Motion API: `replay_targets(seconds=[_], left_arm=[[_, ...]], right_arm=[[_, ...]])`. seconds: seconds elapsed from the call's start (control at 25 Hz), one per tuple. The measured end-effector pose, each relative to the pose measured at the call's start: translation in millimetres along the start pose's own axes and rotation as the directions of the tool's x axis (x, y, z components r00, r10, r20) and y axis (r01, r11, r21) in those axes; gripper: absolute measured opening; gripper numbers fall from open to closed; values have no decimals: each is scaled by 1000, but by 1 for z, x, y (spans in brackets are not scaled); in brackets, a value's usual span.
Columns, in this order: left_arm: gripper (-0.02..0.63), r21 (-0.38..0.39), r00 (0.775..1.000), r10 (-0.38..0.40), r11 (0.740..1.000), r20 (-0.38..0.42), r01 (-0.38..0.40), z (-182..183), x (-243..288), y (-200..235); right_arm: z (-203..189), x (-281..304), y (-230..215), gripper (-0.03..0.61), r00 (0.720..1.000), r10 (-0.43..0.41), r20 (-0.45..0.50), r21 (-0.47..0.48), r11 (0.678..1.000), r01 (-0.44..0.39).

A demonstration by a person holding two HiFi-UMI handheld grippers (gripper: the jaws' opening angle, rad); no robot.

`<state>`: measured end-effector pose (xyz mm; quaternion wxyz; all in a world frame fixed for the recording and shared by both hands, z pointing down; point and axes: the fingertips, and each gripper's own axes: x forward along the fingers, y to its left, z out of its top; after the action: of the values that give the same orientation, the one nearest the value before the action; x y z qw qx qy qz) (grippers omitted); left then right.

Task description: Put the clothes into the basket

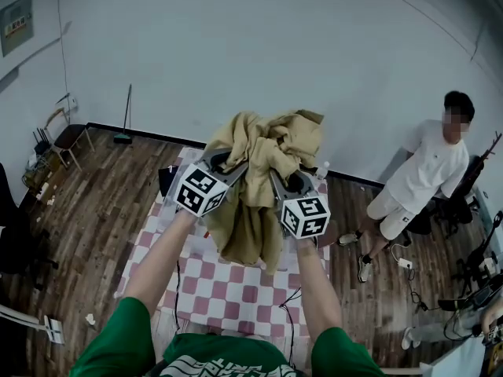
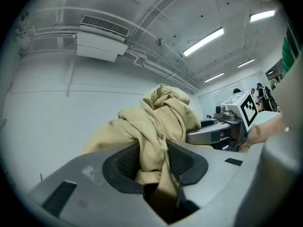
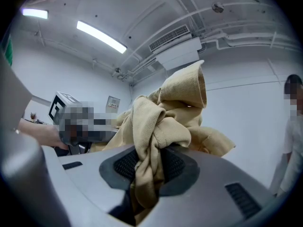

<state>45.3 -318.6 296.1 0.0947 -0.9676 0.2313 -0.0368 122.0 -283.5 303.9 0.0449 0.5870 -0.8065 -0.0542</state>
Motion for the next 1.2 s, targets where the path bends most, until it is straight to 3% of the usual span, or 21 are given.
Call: replay_targets(seconds=[0.36, 0.56, 0.76, 1.2], left_arm=[[135, 45, 999, 17, 999, 41, -19, 23, 52, 44], [135, 33, 999, 20, 999, 34, -21, 14, 72, 55], [135, -1, 1000, 12, 1000, -21, -12, -25, 87, 60], [135, -132, 985, -29, 991, -168, 7, -149, 100, 47]], right_arm=[[23, 46, -49, 98, 999, -10, 41, -39, 999, 11], [14, 63, -65, 98, 1000, -4, 28, -37, 999, 5], [-25, 79, -72, 98, 1000, 11, -25, -3, 1000, -11], [-146, 94, -61, 98, 982, 70, -178, 78, 995, -57]])
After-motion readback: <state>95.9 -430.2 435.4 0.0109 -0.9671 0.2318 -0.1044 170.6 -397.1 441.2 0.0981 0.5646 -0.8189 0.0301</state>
